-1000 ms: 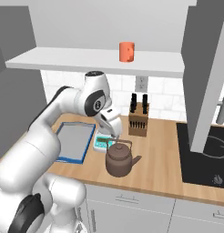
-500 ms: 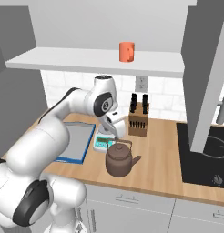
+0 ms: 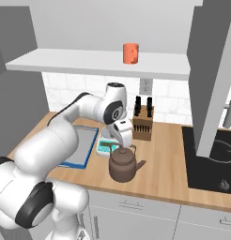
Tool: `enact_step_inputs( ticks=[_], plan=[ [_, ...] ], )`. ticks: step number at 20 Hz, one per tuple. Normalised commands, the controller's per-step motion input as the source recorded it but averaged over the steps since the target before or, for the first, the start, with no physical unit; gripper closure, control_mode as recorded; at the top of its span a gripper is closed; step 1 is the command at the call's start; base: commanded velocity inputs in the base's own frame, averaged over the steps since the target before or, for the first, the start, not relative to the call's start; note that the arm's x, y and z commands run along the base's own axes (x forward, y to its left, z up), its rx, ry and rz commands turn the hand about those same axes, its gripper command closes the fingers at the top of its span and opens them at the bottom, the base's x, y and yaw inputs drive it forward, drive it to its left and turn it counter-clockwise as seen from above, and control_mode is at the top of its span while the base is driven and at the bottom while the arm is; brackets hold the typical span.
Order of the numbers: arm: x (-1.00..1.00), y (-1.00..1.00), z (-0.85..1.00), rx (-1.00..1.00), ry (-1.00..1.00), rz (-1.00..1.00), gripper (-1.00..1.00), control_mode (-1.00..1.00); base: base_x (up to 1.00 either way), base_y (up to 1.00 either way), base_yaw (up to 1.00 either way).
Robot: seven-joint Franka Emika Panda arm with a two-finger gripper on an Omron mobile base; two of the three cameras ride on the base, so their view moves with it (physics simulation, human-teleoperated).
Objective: Pick the kettle from the counter and place it on the tray. Then pick the mug from the cabinet and place it on the tray. Then close the cabinet doors.
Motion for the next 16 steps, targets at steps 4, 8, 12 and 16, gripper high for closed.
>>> enact_step_inputs(
  ticks=[4,8,12,16],
  plan=[
    [0.15,0.00,-0.18,0.05,0.00,-0.07,-1.00,-1.00,0.00,0.00,0.00],
    [0.14,-0.01,-0.20,0.04,0.00,-0.08,-1.00,-1.00,0.00,0.00,0.00],
    [0.15,0.00,-0.21,0.01,0.00,-0.07,-1.00,-1.00,0.00,0.00,0.00],
    [0.16,0.00,-0.22,0.00,0.00,-0.06,-1.00,-1.00,0.00,0.00,0.00]
  ],
)
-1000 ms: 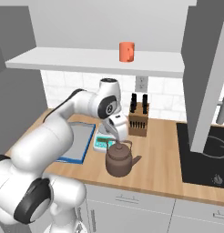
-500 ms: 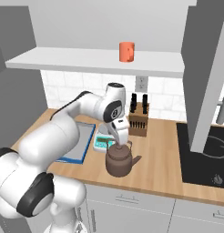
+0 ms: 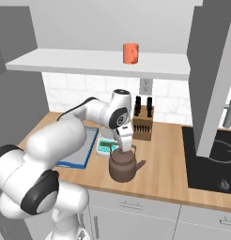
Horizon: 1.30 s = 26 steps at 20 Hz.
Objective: Pick the kettle from the counter and place it on the tray. Then pick the mug from the cabinet and place it on the tray. Then close the cabinet doors.
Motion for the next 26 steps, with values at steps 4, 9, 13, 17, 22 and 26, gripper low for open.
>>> enact_step_inputs(
  ticks=[4,9,13,17,22,26],
  plan=[
    [0.14,0.00,-0.20,0.00,0.00,-0.06,-1.00,-1.00,0.00,0.00,0.00],
    [0.00,0.00,-0.23,0.00,0.00,-0.06,-1.00,-1.00,0.00,0.00,0.00],
    [-0.10,0.00,-0.24,0.00,0.00,-0.04,1.00,-1.00,0.00,0.00,0.00],
    [-0.16,0.00,-0.03,0.00,0.00,0.00,1.00,-1.00,0.00,0.00,0.00],
    [-0.37,0.09,0.10,-0.03,-0.06,0.00,1.00,-1.00,0.00,0.00,0.00],
    [-0.48,0.32,0.36,-0.08,-0.12,0.00,1.00,-1.00,0.00,0.00,0.00]
  ],
)
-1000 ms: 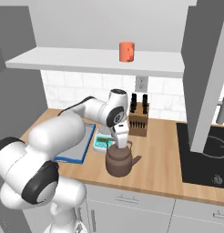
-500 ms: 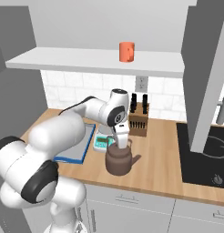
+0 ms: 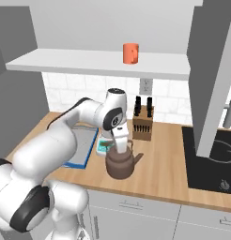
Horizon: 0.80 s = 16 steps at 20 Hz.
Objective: Pick the kettle from the counter and place it on the tray. Then pick the mug from the cabinet and place it on the tray. Then close the cabinet doors.
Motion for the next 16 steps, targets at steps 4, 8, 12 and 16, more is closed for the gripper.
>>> enact_step_inputs(
  ticks=[4,8,12,16],
  plan=[
    [-0.31,0.50,0.47,-0.13,-0.13,0.00,1.00,-1.00,0.00,0.00,0.00],
    [-0.27,0.66,0.27,-0.04,-0.23,0.00,1.00,-1.00,0.00,0.00,0.00],
    [-0.03,0.82,0.26,0.00,-0.07,0.00,1.00,-1.00,0.00,0.00,0.00],
    [0.07,0.79,0.21,-0.01,0.00,0.01,1.00,-1.00,0.00,0.00,0.00]
  ],
)
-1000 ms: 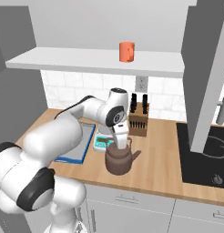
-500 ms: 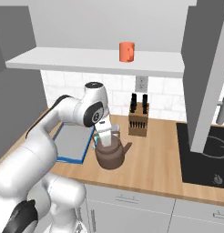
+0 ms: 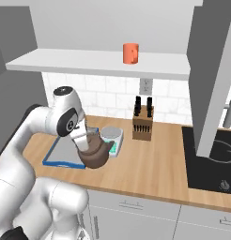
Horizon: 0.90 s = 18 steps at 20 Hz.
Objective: Pick the kettle from the counter and place it on the tray. Then pick the mug from the cabinet and place it on the tray. Then close the cabinet doors.
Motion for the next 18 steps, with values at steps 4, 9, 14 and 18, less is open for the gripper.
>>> enact_step_inputs(
  ticks=[4,9,14,18],
  plan=[
    [0.26,0.68,0.27,-0.03,0.05,0.03,1.00,-1.00,0.00,0.00,0.00],
    [0.50,0.57,0.05,-0.01,0.01,0.04,1.00,-1.00,0.00,0.00,0.00],
    [0.65,0.34,0.00,0.00,0.00,0.10,1.00,-1.00,0.00,0.00,0.00],
    [0.50,0.34,-0.10,0.00,-0.01,0.15,1.00,-1.00,0.00,0.00,0.00]
  ],
)
